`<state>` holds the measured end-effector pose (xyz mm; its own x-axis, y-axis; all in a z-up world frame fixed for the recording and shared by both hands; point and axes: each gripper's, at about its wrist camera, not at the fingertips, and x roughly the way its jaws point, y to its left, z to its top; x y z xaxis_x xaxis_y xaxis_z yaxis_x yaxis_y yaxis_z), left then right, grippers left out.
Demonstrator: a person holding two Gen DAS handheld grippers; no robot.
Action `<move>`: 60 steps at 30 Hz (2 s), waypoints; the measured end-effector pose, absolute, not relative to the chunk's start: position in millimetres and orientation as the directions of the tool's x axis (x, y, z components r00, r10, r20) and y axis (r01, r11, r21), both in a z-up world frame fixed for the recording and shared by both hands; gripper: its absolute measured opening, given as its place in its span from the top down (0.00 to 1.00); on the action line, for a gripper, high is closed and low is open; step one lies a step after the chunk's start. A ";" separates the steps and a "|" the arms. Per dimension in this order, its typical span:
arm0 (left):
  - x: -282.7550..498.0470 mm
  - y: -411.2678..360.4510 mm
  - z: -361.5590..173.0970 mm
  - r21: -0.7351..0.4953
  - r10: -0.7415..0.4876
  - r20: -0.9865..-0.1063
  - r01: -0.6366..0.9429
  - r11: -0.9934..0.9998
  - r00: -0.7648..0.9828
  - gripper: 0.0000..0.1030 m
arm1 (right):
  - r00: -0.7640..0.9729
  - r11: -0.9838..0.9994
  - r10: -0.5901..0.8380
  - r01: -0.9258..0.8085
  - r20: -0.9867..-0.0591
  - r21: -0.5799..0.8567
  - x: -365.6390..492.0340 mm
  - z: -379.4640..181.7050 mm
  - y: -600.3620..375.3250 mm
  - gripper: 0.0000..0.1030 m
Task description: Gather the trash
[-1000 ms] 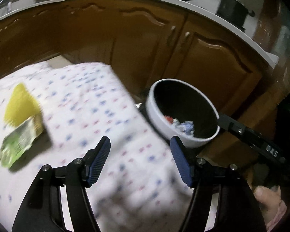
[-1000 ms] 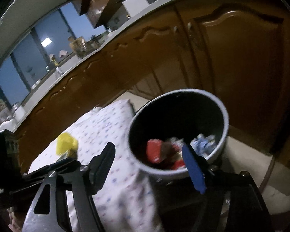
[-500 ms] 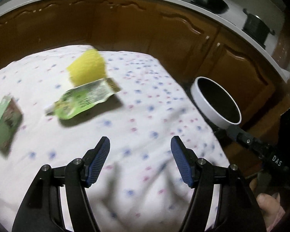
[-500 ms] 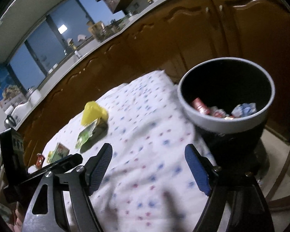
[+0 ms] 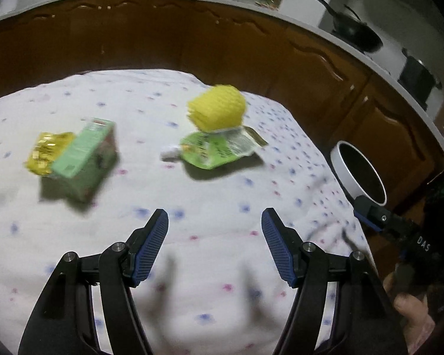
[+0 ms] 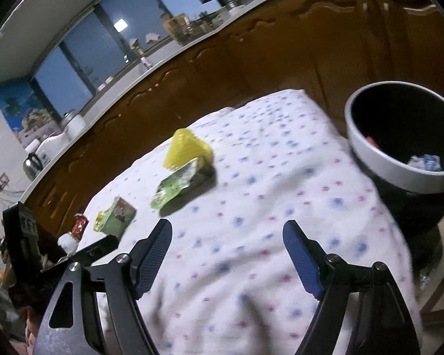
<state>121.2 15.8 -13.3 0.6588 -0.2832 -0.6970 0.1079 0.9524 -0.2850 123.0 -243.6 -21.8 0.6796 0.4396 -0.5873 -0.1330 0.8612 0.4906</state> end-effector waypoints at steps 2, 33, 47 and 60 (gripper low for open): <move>116.4 32.6 -8.5 -0.283 -0.260 -0.684 0.082 0.956 0.681 0.35 | 0.670 0.855 0.460 -0.157 -0.583 0.494 124.8 -20.0 -232.5 0.23; 197.1 181.6 -47.1 -0.331 -0.212 -0.738 -0.070 0.941 0.640 0.93 | 0.430 0.683 0.726 -0.356 -0.536 0.638 205.3 -16.5 -59.6 0.30; 151.6 227.8 -43.1 -0.410 -0.203 -0.691 -0.145 0.900 0.694 0.95 | 0.450 0.810 0.586 -0.315 -0.673 0.495 220.1 -40.9 -4.6 0.31; 140.1 225.5 -45.4 -0.426 -0.213 -0.696 -0.155 0.891 0.686 0.95 | 0.395 0.821 0.569 -0.320 -0.721 0.472 218.4 -64.7 7.2 0.37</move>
